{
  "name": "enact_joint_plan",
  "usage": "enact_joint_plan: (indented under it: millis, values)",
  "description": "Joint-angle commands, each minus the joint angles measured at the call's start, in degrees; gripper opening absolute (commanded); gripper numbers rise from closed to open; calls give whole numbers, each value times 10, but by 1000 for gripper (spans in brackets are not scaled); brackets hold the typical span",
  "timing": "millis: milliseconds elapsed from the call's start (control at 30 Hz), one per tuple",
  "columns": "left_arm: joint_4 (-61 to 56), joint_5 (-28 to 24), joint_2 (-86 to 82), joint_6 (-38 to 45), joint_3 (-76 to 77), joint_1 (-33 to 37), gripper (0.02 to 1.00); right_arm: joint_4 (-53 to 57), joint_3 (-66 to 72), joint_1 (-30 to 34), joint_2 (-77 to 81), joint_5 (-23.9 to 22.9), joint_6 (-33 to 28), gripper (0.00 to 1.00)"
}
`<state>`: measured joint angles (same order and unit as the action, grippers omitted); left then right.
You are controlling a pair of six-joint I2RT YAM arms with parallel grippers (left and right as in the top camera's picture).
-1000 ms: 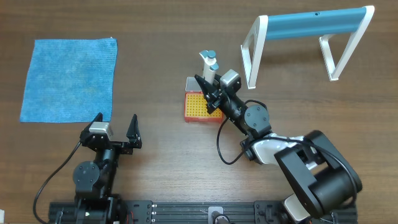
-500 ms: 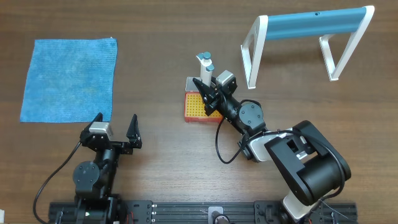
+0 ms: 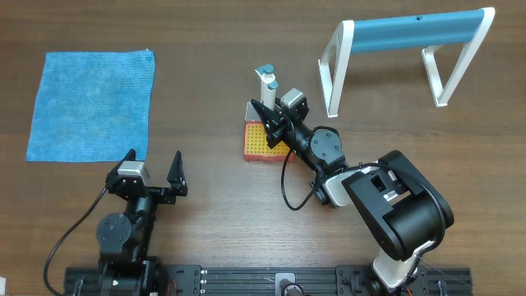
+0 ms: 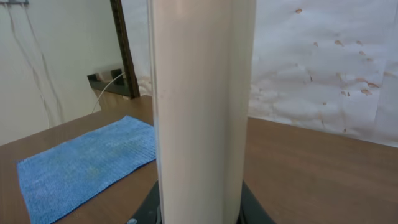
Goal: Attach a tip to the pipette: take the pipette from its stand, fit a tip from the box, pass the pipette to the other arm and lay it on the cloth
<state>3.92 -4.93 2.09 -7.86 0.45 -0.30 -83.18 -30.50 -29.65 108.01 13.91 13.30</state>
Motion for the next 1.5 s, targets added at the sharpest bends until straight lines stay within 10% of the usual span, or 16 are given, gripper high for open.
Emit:
enact_joint_plan:
  millis: [33, 1500]
  values:
    - [4, 4, -2, -7, -1, -1, 996, -5, -10, -1, 8, 5, 10, 82]
    - [4, 4, -2, -7, -1, -1, 996, 3, -5, 18, 8, 33, -5, 82]
